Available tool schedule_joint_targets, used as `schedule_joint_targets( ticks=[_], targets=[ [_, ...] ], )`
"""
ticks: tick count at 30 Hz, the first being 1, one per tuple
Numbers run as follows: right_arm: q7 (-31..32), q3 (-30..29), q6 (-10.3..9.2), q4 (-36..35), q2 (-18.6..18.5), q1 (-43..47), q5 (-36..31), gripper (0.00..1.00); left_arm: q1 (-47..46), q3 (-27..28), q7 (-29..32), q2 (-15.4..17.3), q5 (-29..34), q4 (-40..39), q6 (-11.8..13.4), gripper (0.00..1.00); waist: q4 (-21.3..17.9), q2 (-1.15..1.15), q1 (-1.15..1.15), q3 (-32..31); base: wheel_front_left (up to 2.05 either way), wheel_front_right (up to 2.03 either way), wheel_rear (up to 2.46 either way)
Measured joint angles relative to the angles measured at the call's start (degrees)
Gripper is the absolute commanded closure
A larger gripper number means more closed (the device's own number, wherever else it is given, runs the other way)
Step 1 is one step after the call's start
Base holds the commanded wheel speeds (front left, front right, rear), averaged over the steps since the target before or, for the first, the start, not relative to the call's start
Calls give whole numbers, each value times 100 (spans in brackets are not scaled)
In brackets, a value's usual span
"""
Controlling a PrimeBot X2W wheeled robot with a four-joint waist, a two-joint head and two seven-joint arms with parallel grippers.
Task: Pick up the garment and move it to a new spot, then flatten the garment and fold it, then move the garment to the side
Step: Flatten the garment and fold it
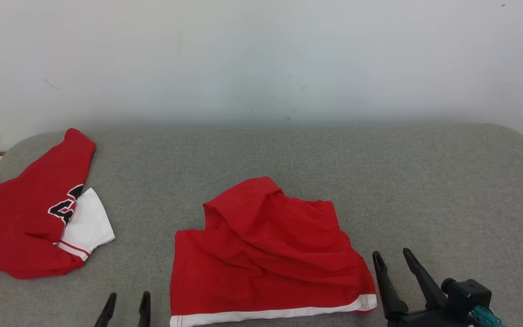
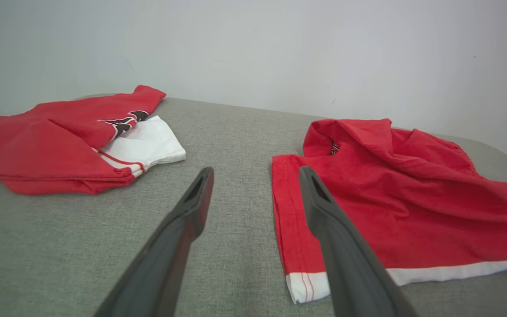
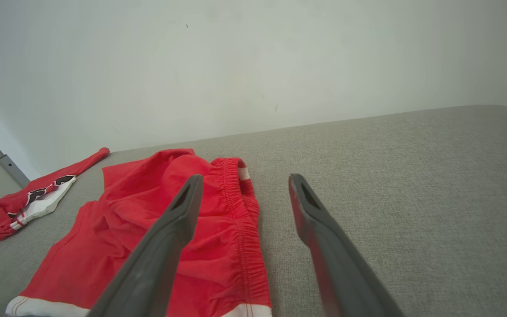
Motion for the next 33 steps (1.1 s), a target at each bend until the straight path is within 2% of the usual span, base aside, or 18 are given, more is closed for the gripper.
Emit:
schedule_joint_targets(
  ticks=[7, 17, 25, 33],
  targets=[
    [357, 550, 0, 120, -345, -203, 234, 0, -29, -456, 0, -24, -135, 568, -243, 0, 37, 0, 0, 58, 0, 0, 0],
    [940, 966, 0, 513, -703, -174, 500, 0, -120, -836, 0, -43, -416, 1212, -339, 0, 20, 0, 0, 179, 0, 0, 0],
    [1087, 1174, 0, 708, -708, -224, 665, 0, -344, -955, 0, -43, -713, 1651, -348, 0, -71, 0, 0, 253, 0, 0, 0],
    [1043, 1341, 0, 918, -677, -404, 782, 0, -562, -1091, 0, -45, -754, 1993, -342, 0, -117, 0, 0, 358, 0, 0, 0]
  ],
)
